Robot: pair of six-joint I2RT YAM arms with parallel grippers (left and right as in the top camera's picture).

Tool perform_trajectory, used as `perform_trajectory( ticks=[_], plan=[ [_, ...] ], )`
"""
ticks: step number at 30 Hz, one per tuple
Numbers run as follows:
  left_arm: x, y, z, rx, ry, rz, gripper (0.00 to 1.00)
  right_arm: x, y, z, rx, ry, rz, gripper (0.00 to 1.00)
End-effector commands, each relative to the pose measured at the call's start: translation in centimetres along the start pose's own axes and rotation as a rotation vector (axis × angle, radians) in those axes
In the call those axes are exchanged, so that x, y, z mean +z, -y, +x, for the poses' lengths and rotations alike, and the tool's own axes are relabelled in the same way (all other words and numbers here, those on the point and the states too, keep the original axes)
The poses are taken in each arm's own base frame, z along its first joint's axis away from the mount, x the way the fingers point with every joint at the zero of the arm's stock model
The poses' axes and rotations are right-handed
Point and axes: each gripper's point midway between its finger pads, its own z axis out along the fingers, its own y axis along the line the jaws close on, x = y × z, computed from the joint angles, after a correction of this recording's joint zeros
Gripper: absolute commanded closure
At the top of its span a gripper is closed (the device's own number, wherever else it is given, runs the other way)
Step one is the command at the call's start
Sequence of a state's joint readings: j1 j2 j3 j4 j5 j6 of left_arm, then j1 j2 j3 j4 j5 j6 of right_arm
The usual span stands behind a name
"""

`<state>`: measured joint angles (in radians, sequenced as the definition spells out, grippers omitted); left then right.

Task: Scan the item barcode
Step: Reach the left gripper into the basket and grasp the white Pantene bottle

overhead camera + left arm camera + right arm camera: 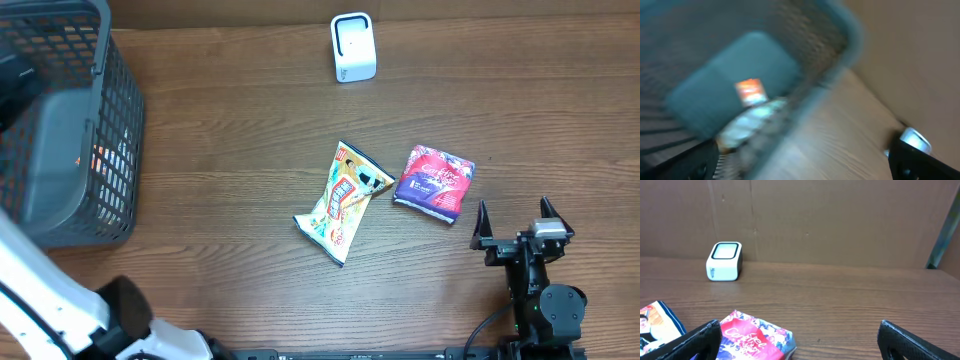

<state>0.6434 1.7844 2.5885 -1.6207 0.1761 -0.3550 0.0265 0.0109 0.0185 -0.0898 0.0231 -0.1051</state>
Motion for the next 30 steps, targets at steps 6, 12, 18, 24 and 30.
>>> perform_trajectory(
  ticks=[6, 12, 18, 24, 30],
  plan=[
    [12.0, -10.0, 0.8, -0.094, -0.271, -0.188, 0.00, 0.0, 0.0, 0.2, 0.000, 0.004, -0.001, 0.00],
    [17.7, -9.8, 2.9, 0.030, -0.398, -0.170, 0.01, 0.0, 0.0, 0.2, 0.000, 0.004, -0.001, 0.00],
    [22.7, -9.5, 9.1, 0.145, -0.641, -0.175, 0.02, 0.0, 0.0, 0.2, 0.000, 0.004, -0.001, 0.00],
    [25.4, -10.5, 14.1, 0.225, -0.790, -0.223, 0.05, 0.0, 0.0, 0.2, 0.000, 0.004, -0.001, 0.00],
    [26.3, -12.3, 17.1, 0.249, -0.869, -0.291, 0.07, 0.0, 0.0, 0.2, 0.000, 0.004, -0.001, 0.00]
  ],
)
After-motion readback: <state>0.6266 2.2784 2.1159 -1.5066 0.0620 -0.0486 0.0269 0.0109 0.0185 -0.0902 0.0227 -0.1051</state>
